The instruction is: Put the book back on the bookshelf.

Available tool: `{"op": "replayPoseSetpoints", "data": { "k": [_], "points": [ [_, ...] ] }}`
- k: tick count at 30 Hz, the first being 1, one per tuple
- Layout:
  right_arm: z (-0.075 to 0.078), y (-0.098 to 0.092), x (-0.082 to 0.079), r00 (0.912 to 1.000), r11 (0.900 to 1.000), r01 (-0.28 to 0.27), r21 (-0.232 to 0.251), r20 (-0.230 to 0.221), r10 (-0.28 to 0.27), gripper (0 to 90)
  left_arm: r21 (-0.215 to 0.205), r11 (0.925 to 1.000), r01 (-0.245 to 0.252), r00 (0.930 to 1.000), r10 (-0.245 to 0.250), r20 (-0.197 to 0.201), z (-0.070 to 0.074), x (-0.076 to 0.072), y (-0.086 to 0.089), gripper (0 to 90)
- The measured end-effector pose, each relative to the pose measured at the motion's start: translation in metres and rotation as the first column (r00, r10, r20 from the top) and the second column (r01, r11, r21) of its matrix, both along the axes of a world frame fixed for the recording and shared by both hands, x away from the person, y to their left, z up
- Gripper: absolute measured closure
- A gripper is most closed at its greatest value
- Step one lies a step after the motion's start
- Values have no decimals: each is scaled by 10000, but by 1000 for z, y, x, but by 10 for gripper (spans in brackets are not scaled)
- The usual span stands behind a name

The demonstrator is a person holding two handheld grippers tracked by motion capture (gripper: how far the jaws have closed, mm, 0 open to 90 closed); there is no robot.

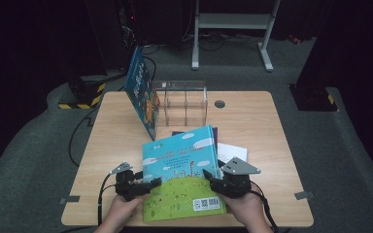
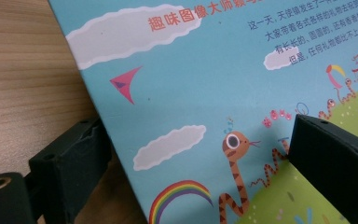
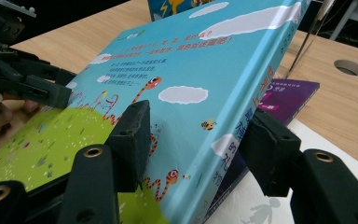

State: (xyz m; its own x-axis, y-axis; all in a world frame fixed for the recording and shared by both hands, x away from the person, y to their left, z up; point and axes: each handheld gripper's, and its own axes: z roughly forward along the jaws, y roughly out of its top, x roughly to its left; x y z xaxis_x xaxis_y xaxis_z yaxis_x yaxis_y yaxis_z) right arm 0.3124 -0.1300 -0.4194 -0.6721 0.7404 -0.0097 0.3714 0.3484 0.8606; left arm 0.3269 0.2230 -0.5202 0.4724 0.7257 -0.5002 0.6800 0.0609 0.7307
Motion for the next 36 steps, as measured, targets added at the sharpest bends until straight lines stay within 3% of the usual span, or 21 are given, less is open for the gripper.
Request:
{"op": "replayPoseSetpoints", "data": {
  "k": [9, 14, 21, 26, 34, 36],
  "points": [
    [8, 8, 6, 9997, 9999, -131, -8, 182, 131, 450, 166, 9998, -60, 9999, 62, -95, 9, 3, 5, 64],
    [16, 16, 10, 9984, 9997, -205, -148, 523, 213, 453, 447, 9980, -446, 9980, 426, 460, 18, 1, 10, 66],
    [23, 27, 13, 9950, 9991, -194, -365, 973, 229, 457, 732, 9919, -1042, 9879, 948, 1225, 31, -3, 17, 109],
    [25, 27, 14, 9914, 9996, -48, -296, 1303, 87, 469, 1144, 9822, -1488, 9713, 1235, 2031, 41, -8, 16, 151],
    [27, 23, 11, 9824, 9997, 182, -179, 1861, -146, 488, 1261, 9659, -2260, 9275, 1738, 3311, 52, -18, 15, 257],
    [28, 22, 10, 9799, 9997, 208, -128, 1986, -179, 494, 1194, 9641, -2374, 9220, 1849, 3402, 54, -19, 15, 282]
  ]
}}
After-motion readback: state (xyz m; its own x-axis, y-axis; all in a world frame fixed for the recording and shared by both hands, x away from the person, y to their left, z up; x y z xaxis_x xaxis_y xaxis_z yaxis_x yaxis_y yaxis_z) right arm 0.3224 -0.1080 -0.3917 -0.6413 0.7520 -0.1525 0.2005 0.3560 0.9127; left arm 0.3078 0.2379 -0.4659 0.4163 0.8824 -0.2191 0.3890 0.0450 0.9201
